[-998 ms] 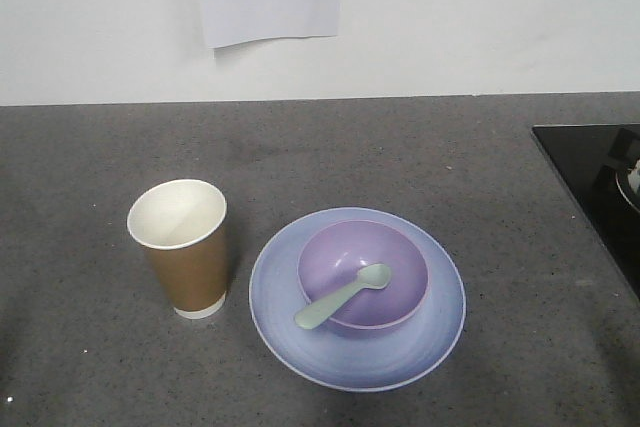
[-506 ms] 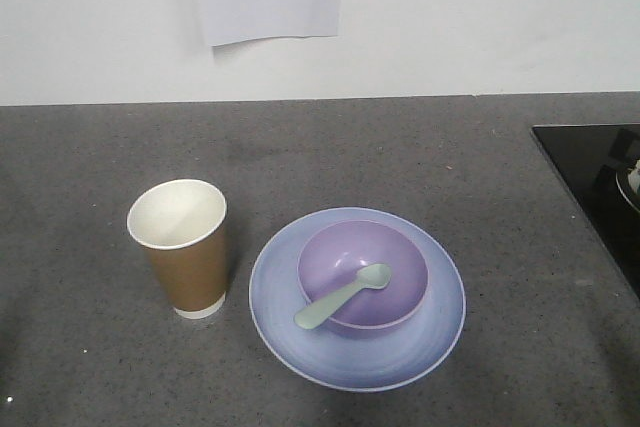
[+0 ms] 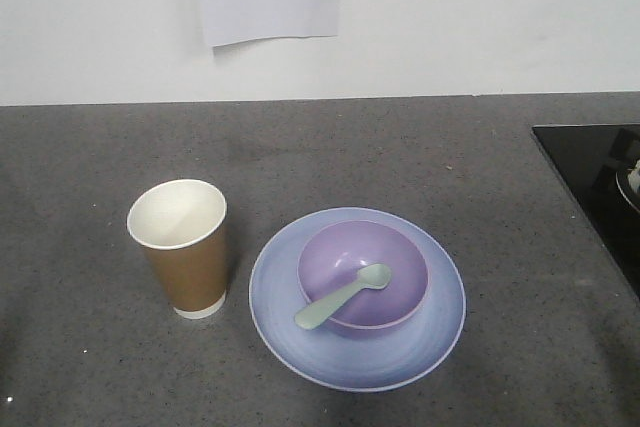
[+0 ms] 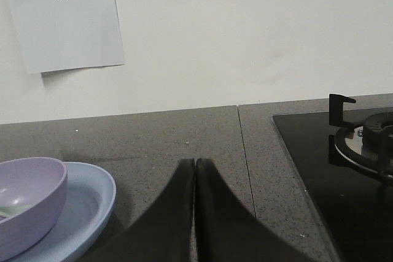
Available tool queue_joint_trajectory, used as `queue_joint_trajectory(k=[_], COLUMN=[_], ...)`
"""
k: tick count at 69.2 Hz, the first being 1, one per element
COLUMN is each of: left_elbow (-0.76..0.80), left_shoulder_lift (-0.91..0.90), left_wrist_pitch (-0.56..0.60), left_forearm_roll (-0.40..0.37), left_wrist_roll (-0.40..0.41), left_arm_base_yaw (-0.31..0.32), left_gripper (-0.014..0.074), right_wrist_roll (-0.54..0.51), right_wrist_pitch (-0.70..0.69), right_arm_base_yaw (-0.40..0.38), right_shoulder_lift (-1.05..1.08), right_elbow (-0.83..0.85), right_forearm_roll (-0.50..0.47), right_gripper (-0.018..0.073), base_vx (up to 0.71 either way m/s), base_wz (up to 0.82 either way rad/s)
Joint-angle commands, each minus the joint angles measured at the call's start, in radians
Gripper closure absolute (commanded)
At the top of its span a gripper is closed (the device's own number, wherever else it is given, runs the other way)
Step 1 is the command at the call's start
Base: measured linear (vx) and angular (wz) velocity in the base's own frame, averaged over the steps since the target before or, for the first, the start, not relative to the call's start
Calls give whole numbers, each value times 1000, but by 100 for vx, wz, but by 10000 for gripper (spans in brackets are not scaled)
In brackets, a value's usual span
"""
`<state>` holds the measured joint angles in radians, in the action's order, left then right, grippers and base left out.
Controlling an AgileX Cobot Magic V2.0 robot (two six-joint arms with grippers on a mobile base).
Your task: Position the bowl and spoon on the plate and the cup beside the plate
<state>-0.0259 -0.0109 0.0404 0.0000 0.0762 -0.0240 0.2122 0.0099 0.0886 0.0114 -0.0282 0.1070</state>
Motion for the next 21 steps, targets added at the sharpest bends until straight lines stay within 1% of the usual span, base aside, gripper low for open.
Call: queue_joint_trajectory(k=[1, 21], left_elbow=[8, 8], left_shoulder_lift=[-14, -14], left_wrist_pitch=[76, 76], left_forearm_roll=[0, 0], left_wrist_roll=[-1, -1], left_arm_base_yaw=[-3, -3], left_gripper=[603, 603], right_wrist_roll=[1, 1], right_wrist_pitch=[-79, -79], right_arm_base_yaw=[-6, -6], right_shoulder_lift=[9, 9], right_elbow=[-4, -4], right_forearm_roll=[5, 5], right_gripper=[570, 570], base_vx=[0, 0], base_wz=[0, 0])
